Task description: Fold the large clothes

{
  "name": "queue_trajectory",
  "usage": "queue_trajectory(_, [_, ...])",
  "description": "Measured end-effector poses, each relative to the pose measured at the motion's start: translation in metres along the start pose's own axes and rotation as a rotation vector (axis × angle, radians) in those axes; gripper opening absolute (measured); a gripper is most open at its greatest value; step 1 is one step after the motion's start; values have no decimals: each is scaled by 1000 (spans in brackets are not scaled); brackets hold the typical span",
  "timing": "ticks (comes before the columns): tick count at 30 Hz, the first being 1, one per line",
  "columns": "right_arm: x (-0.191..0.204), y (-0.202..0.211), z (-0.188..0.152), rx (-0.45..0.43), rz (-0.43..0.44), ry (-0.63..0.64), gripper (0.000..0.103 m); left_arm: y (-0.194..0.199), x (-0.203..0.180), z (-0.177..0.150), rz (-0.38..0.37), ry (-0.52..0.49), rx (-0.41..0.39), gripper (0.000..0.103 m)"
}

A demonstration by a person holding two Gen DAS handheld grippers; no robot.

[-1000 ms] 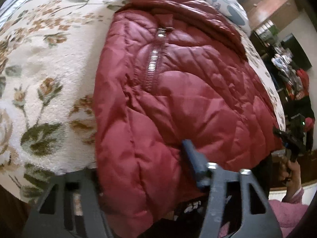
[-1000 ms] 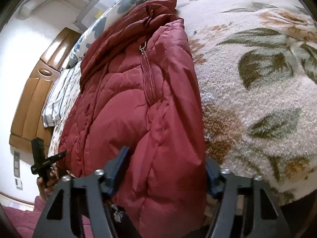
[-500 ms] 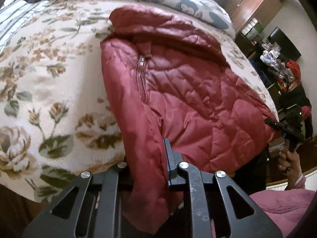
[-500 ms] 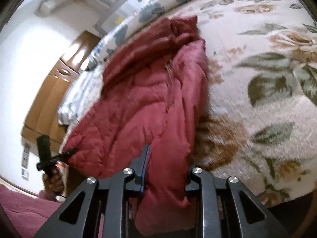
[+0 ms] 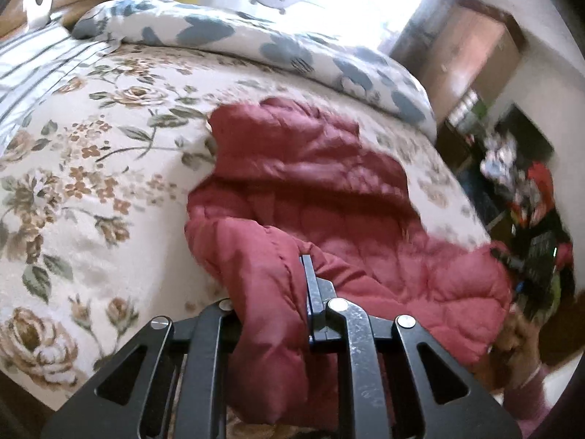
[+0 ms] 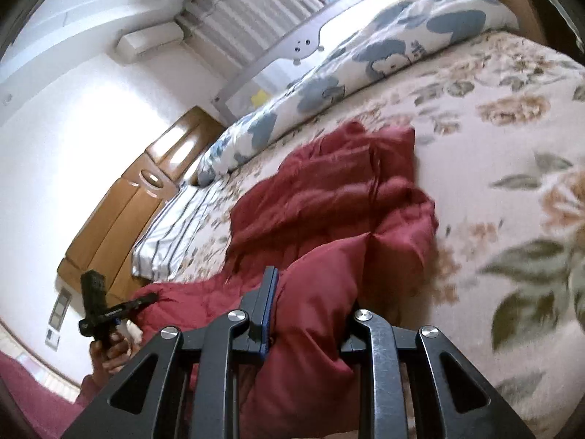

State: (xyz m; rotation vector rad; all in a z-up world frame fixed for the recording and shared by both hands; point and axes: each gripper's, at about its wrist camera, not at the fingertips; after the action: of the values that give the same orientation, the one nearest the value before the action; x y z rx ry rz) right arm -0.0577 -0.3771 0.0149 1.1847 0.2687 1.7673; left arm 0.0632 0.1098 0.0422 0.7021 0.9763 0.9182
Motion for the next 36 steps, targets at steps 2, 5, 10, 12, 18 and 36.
queue_trajectory(2, [2, -5, 11, -20, -30, 8, 23, -2, -1, 15, 17, 13, -23, 14])
queue_trajectory(5, [3, -11, 29, -45, -61, 12, 23, -8, -5, 32, 43, 13, -38, 15])
queue_trajectory(10, [8, -21, 61, -50, -92, 46, 23, -21, 0, 67, 22, 68, -29, 15])
queue_trajectory(12, [8, -24, 73, -61, -91, 54, 23, -23, 1, 80, 14, 90, -33, 15])
queue_trajectory(18, [-3, -39, 110, -94, -100, 11, 23, -31, -12, 115, 74, 66, -70, 15])
queue_trajectory(36, [-52, -106, 191, -101, -159, -187, 25, -113, 4, 206, 233, 130, -36, 16])
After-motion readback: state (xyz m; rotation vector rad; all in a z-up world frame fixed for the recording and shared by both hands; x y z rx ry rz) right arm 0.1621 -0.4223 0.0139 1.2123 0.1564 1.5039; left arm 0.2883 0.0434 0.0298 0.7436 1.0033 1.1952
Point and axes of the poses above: each gripper's, at about its wrist camera, not at the fingertips, and y roughly against the way its jaws point, x to its left, z to its top, and after that the axes turned 13 degrees about x, right-handed
